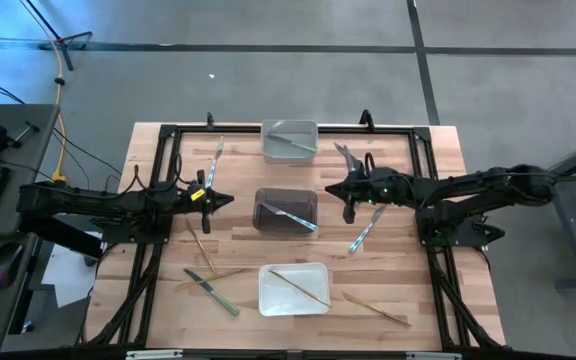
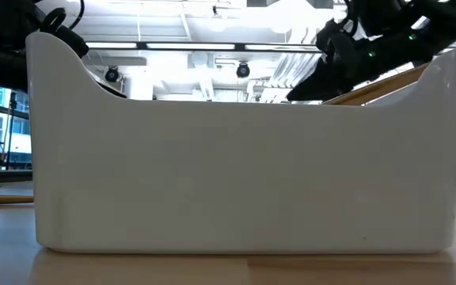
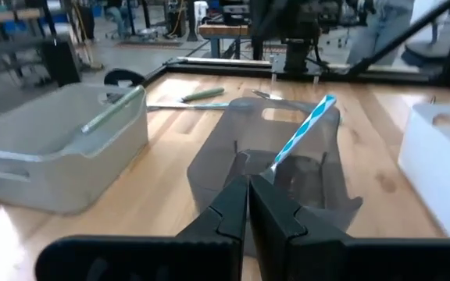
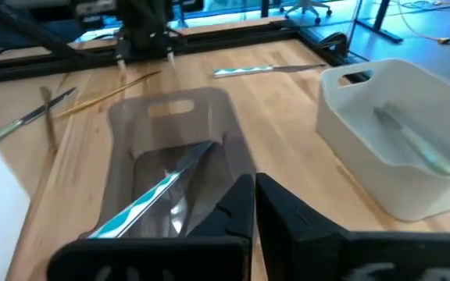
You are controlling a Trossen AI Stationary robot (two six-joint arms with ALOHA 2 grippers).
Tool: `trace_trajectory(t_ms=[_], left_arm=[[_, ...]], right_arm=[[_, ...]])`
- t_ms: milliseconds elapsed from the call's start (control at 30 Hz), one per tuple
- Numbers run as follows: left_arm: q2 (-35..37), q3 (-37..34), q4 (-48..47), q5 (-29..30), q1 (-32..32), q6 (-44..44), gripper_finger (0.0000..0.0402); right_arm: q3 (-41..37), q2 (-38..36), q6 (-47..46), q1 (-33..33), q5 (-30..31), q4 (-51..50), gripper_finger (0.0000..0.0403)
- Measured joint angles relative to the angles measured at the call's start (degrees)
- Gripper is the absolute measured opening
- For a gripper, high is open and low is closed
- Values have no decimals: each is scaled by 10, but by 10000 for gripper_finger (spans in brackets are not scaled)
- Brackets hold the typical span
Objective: Sort silverware by color (type)
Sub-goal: Put the gold table knife into the white bin
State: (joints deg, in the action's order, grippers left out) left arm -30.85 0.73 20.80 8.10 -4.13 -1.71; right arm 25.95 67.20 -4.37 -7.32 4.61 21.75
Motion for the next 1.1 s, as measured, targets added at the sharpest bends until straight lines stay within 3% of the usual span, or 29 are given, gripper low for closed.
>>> trace_trajectory(t_ms=[200, 500, 567, 633, 700, 867, 1100], left_arm=[[0, 0, 0, 1, 0, -37, 10], [0, 0, -2, 1, 1, -119, 10], [0, 4, 6, -37, 0, -131, 10], [-4, 18, 0, -138, 10, -133, 8], [-17, 27, -8, -180, 39, -149, 6], [-83, 50, -46, -114, 148, -148, 13], [-234, 121, -72, -34, 278, -177, 49]], right_arm=[[-10, 0, -2, 39, 40, 10, 0], [-10, 0, 6, 71, 43, 13, 0], [-10, 0, 6, 71, 43, 13, 0], [-10, 0, 7, 71, 43, 13, 0], [-10, 0, 8, 71, 43, 16, 0], [-10, 0, 8, 71, 43, 20, 0], [-10, 0, 8, 71, 43, 21, 0]])
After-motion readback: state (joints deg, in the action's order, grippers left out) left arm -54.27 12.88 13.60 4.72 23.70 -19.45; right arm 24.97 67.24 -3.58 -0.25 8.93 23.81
